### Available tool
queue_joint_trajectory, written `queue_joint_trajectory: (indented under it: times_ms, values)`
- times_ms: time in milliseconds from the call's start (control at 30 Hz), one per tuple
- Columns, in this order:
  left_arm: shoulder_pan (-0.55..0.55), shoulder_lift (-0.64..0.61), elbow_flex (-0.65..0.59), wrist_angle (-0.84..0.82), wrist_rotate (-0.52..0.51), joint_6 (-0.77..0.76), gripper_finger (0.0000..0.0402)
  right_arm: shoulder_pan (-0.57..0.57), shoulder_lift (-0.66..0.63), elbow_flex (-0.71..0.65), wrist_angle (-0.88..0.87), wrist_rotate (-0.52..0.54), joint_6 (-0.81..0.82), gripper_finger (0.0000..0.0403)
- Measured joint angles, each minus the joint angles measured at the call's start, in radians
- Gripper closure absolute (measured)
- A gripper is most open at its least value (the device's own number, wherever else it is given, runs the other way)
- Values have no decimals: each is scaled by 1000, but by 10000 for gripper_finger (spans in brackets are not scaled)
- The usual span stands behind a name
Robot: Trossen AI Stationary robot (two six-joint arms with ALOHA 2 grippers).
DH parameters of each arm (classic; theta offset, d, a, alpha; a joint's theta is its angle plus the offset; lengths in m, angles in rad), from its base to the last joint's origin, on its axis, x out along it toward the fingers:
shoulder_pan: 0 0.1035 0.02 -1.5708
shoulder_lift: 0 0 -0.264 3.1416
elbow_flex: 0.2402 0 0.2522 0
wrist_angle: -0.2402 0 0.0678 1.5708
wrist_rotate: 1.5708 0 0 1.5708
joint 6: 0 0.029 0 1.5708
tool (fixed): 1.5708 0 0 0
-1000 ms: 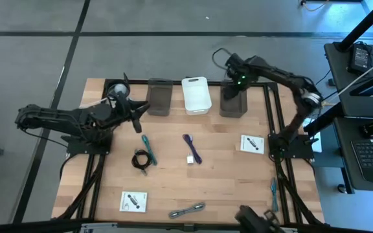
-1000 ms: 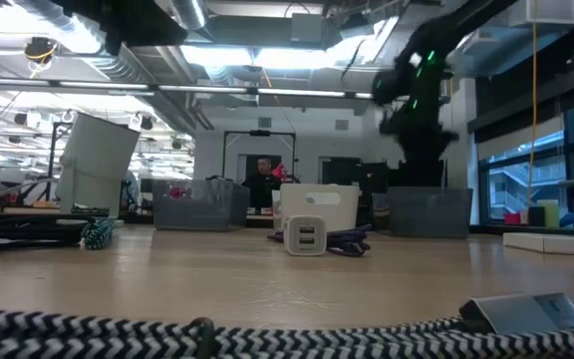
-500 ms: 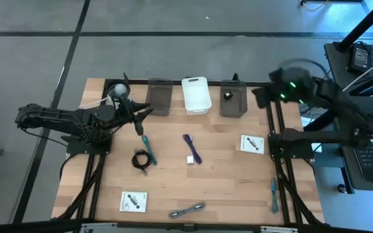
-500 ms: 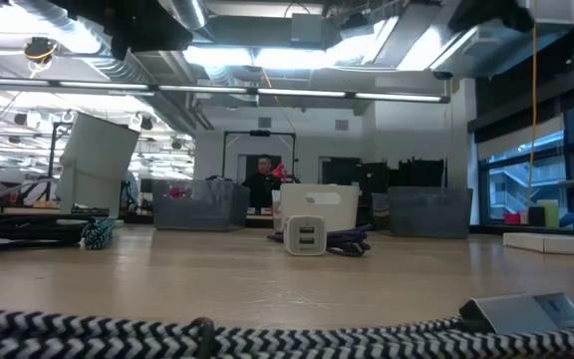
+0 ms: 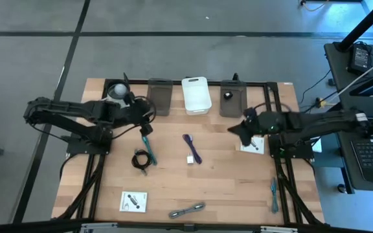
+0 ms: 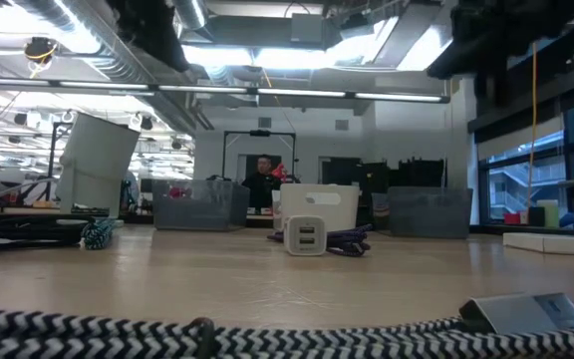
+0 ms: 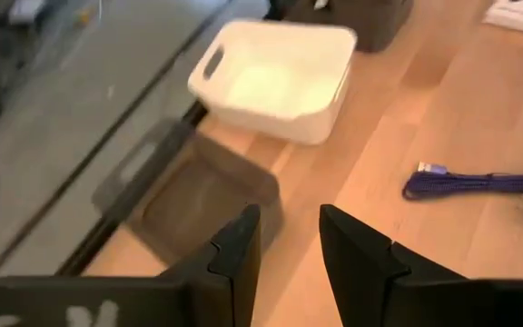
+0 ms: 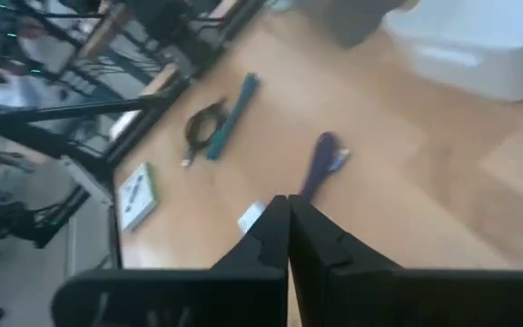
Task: Pick and place items into bin
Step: Put the left blue charger cable into the left black bin
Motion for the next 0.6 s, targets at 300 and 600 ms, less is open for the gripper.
queue_joint_trajectory:
  times_ms: [300,600]
  values:
    - [6,214,196,-353,85,-700,307,74,80,-107,49,-7,10,400]
    - [33,391,197,-489,289,-1137,318,80,88,-108,37,-75,-175,400]
